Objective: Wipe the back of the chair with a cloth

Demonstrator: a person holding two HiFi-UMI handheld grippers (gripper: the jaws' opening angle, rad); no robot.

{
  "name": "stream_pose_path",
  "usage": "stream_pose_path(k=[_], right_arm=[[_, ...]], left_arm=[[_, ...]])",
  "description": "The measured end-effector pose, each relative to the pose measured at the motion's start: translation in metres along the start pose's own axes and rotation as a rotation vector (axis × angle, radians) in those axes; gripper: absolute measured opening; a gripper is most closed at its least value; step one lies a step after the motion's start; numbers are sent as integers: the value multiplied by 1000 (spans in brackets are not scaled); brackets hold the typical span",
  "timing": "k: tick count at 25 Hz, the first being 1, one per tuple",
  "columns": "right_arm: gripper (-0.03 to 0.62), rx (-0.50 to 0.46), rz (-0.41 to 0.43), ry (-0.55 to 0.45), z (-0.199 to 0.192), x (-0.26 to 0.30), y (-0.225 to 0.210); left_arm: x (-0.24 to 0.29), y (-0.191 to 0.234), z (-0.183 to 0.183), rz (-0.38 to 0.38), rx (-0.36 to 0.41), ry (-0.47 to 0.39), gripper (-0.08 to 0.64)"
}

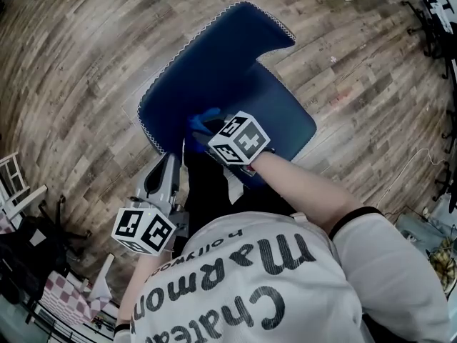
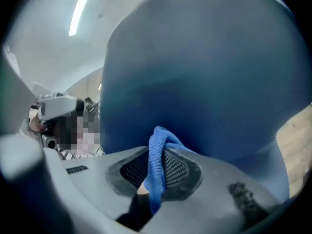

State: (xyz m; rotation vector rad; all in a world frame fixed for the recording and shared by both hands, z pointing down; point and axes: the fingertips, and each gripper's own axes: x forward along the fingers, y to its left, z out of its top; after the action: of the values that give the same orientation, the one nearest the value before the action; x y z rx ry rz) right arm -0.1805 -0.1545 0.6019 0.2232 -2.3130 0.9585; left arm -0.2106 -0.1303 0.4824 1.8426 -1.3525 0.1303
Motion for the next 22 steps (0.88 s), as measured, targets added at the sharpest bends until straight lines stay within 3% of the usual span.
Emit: stream_pose_path(k=[13, 19, 22], right_arm=[[63, 348, -438, -333, 36, -98, -174], [63, 453, -602, -492, 43, -159, -220], [64, 494, -638, -551, 41, -177, -229]], left_arm=[[2, 8, -2, 7, 4, 22, 9], [-2, 11, -5, 12, 11, 36, 9], [0, 9, -6, 16, 8, 39, 9]])
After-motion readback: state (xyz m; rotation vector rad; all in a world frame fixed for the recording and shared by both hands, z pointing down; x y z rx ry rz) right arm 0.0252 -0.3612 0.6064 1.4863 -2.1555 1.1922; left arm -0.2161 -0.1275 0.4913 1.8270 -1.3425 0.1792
